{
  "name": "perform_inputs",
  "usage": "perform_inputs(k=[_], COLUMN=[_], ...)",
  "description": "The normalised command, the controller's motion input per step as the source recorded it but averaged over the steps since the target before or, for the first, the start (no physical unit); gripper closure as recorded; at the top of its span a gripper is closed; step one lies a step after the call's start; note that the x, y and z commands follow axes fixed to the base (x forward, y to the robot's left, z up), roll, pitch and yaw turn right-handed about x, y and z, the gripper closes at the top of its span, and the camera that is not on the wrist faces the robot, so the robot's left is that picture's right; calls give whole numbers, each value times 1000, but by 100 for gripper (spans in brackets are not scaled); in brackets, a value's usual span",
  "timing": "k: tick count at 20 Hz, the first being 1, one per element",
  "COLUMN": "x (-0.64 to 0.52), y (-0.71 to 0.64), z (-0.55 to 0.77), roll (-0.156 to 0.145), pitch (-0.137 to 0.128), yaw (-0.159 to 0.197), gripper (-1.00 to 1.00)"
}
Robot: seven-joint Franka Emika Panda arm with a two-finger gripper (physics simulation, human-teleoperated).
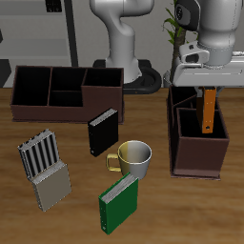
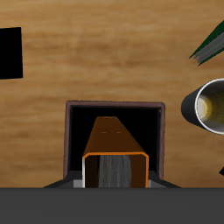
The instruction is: Place the orange book into the left desk caddy's right compartment
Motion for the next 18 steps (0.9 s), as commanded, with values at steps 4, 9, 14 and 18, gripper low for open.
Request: perform_inputs(k=[4,9,14,18], x=[84,91,73,107], y=[-56,42,63,9], z=[-225,-345,-389,-344], roll=[-3,7,13,1], pitch=[18,51,45,31], yaw=[-9,-4,9,10], gripper=[100,100,100,100])
